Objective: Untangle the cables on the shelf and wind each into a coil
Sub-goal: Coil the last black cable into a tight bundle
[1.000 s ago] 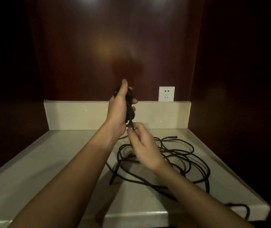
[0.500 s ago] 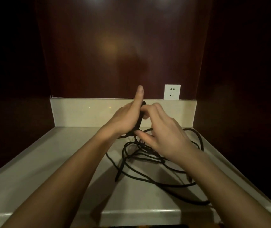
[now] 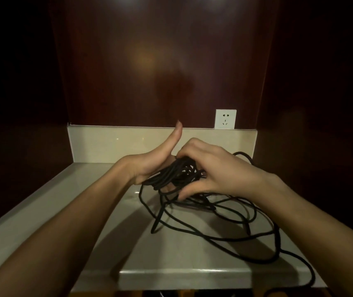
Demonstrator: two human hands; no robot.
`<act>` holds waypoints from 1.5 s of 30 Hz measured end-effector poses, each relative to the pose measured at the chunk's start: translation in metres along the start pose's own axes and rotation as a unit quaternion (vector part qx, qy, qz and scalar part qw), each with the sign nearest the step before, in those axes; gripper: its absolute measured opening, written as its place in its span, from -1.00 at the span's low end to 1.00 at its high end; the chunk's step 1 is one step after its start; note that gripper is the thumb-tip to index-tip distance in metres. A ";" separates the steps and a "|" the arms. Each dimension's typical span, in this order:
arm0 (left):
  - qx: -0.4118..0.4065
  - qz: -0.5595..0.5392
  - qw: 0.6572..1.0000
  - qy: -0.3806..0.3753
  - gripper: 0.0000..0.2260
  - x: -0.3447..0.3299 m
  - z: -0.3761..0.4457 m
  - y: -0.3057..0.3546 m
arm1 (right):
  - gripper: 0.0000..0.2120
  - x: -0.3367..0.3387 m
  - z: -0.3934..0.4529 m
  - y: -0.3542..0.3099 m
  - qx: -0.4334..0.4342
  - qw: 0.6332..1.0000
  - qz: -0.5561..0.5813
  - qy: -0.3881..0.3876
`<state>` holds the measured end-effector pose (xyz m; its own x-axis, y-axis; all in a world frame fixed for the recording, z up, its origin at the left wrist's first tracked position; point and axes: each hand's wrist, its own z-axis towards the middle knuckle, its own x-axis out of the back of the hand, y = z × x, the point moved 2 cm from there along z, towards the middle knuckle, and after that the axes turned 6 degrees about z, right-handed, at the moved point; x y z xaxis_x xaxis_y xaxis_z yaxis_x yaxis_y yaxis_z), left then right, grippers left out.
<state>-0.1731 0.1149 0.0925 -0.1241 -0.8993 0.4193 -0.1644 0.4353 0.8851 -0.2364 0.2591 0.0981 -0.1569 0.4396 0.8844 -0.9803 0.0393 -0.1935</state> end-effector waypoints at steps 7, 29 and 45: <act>-0.001 0.025 1.000 0.005 -0.15 -0.005 0.000 0.004 | -0.44 -0.005 0.010 -0.001 -0.016 0.992 -0.123 -0.006; -0.290 0.452 0.802 0.260 -0.75 0.002 -0.013 -0.016 | -0.69 0.016 0.008 0.029 -0.082 0.996 0.021 0.017; -0.284 -0.080 0.955 0.006 -0.78 -0.001 -0.050 -0.008 | -0.78 0.029 0.011 0.010 -0.045 0.877 0.472 0.075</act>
<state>-0.1226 0.1107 0.0949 -0.1305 -0.9542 0.2692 0.3784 0.2031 0.9031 -0.2524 0.2622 0.1268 -0.8693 0.4278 0.2476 -0.4079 -0.3381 -0.8481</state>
